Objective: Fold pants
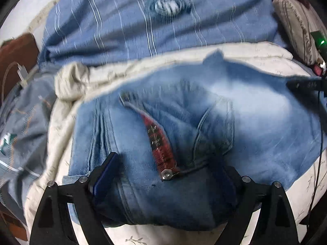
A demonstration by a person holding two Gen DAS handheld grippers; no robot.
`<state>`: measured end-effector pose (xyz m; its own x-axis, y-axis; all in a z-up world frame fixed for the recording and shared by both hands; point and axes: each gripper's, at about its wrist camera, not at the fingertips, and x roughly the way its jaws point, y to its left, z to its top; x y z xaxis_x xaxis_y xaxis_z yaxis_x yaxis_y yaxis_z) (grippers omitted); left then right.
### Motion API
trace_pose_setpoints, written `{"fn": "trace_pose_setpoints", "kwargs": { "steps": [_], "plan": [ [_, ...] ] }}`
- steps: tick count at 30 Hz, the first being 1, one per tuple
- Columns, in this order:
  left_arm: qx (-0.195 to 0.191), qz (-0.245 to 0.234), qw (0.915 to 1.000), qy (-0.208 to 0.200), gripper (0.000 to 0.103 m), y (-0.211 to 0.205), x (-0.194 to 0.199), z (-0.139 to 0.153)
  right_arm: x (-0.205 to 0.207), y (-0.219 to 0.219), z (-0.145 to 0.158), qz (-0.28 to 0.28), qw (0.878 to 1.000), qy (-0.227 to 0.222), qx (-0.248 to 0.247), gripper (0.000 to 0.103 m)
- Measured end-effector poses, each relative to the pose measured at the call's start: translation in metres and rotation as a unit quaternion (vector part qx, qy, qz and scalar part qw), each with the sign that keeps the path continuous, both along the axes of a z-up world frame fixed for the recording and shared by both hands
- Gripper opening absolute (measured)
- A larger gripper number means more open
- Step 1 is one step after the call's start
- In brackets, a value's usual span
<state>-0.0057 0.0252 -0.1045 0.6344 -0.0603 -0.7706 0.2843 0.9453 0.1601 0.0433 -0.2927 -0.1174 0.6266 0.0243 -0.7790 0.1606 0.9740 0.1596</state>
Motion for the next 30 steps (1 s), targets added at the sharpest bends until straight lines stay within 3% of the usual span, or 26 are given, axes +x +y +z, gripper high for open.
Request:
{"fn": "trace_pose_setpoints", "kwargs": {
  "steps": [2, 4, 7, 11, 15, 19, 21, 25, 30],
  "plan": [
    [-0.008, -0.002, 0.9999, -0.010, 0.090, 0.003, -0.004, 0.005, -0.002, -0.005, 0.004, -0.009, 1.000, -0.004, 0.024, 0.005],
    [-0.010, 0.001, 0.9997, -0.020, 0.090, 0.005, -0.008, 0.009, -0.005, 0.006, 0.015, 0.003, 1.000, -0.024, 0.006, 0.006],
    [-0.047, 0.011, 0.9980, -0.040, 0.090, 0.019, -0.010, 0.021, -0.004, 0.033, 0.029, 0.058, 0.997, -0.051, 0.021, 0.007],
    [-0.058, 0.057, 0.9946, -0.065, 0.090, 0.039, -0.007, 0.028, 0.011, 0.075, 0.034, 0.113, 0.992, -0.044, 0.035, 0.007],
    [-0.044, 0.114, 0.9911, -0.054, 0.090, 0.059, 0.008, 0.020, 0.036, 0.111, 0.027, 0.144, 0.987, -0.026, 0.062, 0.007],
    [-0.041, 0.135, 0.9900, 0.006, 0.091, 0.070, 0.024, 0.000, 0.066, 0.141, 0.007, 0.142, 0.989, 0.023, 0.045, 0.007],
    [-0.058, 0.139, 0.9886, 0.010, 0.091, 0.074, 0.028, 0.000, 0.074, 0.145, 0.001, 0.136, 0.989, 0.037, 0.040, 0.007],
    [-0.054, 0.138, 0.9889, 0.000, 0.091, 0.072, 0.026, 0.003, 0.063, 0.134, 0.011, 0.135, 0.989, 0.024, 0.059, 0.007],
    [-0.054, 0.125, 0.9880, -0.073, 0.091, 0.064, 0.008, 0.026, 0.020, 0.095, 0.035, 0.120, 0.990, -0.022, 0.069, 0.007]
  ]
}}
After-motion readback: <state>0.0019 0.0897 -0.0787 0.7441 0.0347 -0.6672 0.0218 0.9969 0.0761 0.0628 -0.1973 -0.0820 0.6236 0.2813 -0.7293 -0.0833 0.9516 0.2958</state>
